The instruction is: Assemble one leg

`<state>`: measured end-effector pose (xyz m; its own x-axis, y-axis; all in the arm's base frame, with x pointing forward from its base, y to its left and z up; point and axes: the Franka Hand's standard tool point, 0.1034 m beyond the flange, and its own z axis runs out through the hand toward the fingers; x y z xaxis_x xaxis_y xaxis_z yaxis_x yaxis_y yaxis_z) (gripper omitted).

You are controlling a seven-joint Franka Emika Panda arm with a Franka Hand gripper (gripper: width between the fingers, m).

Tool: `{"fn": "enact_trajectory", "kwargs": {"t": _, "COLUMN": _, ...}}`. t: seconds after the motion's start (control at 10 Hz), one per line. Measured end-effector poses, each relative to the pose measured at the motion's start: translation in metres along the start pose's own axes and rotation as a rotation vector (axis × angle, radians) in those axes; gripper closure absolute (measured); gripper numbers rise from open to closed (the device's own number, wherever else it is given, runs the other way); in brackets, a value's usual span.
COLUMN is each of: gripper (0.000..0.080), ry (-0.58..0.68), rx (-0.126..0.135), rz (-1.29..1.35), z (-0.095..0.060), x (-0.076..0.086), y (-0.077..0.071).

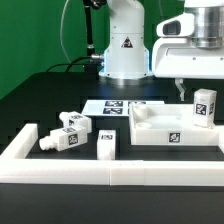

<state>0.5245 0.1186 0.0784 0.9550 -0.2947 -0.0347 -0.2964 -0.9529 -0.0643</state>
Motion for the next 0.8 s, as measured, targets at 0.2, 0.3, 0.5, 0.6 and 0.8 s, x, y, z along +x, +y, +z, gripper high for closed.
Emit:
{"fn": "enact_trajectory", "kwargs": {"t": 0.2, "gripper": 0.015, "ry": 0.003, "rx": -0.024, "rz": -0.243, "z": 0.0, "x": -0.003, "y": 0.001}}
{"fn": "enact_trajectory", "kwargs": {"t": 0.3, "gripper": 0.015, "ry": 0.003, "rx": -0.034, "rz": -0.374, "z": 0.001, "x": -0.005, "y": 0.002}}
{"fn": "enact_trajectory", "kwargs": {"t": 0.5, "gripper": 0.015, "ry": 0.003, "rx": -0.05, "rz": -0.615, "z": 0.003, "x": -0.008, "y": 0.002}}
{"fn": "enact_trajectory", "kwargs": {"t": 0.6, "gripper": 0.015, "ry": -0.003, "rx": -0.054, "rz": -0.706, "z": 0.005, "x": -0.01, "y": 0.004}}
{"fn": "enact_trajectory", "kwargs": {"t": 0.8, "gripper": 0.015, "ry": -0.012, "rx": -0.059, "rz": -0.878, "z": 0.006, "x": -0.011, "y": 0.006}}
